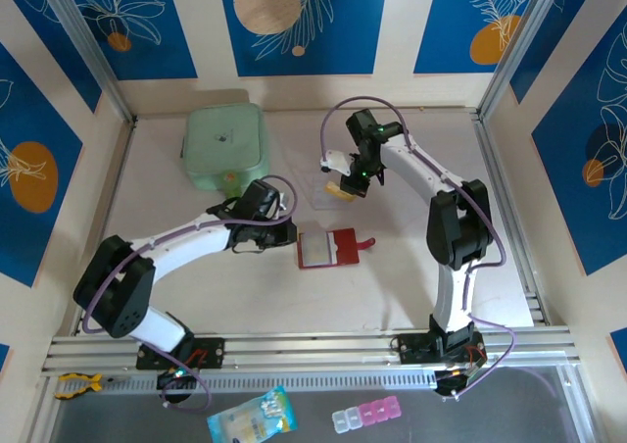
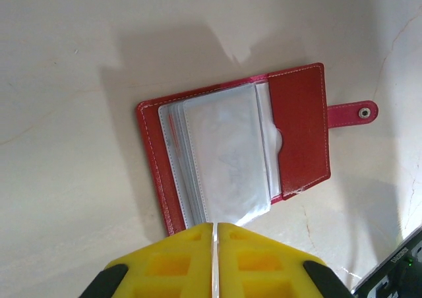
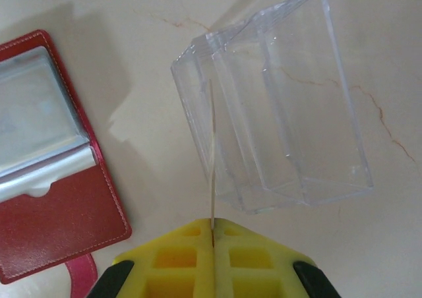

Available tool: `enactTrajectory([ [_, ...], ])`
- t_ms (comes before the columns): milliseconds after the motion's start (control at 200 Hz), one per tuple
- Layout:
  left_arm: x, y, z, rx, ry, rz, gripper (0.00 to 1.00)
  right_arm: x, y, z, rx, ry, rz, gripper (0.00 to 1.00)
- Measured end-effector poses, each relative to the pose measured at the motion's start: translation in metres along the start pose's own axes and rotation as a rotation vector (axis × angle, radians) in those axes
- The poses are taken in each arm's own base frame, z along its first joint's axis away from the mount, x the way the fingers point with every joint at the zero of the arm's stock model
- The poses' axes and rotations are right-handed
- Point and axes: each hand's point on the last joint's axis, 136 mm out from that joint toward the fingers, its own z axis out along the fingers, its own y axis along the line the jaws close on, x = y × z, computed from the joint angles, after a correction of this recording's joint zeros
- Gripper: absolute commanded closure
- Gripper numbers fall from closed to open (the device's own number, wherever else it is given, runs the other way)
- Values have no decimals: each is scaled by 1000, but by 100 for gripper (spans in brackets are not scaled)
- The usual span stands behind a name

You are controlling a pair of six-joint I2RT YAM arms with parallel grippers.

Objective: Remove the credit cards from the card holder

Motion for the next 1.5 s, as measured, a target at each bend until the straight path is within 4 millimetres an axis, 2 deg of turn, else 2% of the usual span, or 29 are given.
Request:
enactTrajectory([
  [155, 0, 8, -4, -12, -3, -13, 89, -12, -15, 3, 10, -2, -49, 100],
  [415, -3, 17, -9, -25, -10, -37, 89, -18, -19, 3, -4, 5, -96, 100],
  [585, -5, 19, -9, -28, -15, -44, 89, -19, -23, 15, -24, 16, -114, 100],
  [735, -6, 21, -10, -30, -16, -48, 90, -12, -17, 30, -75, 42, -117, 100],
  [1170, 2, 31, -7, -44, 1, -63, 90, -3, 10, 51, -209, 75, -117, 100],
  [1310, 2, 31, -7, -44, 0, -64, 90, -5, 14, 52, -224, 68, -120, 100],
  [1391, 2, 32, -6, -44, 0, -65, 90, -7, 17, 52, -233, 63, -121, 91],
  [1501, 2, 33, -6, -46, 2, -66, 90, -8, 23, 54, -253, 61, -125, 85],
])
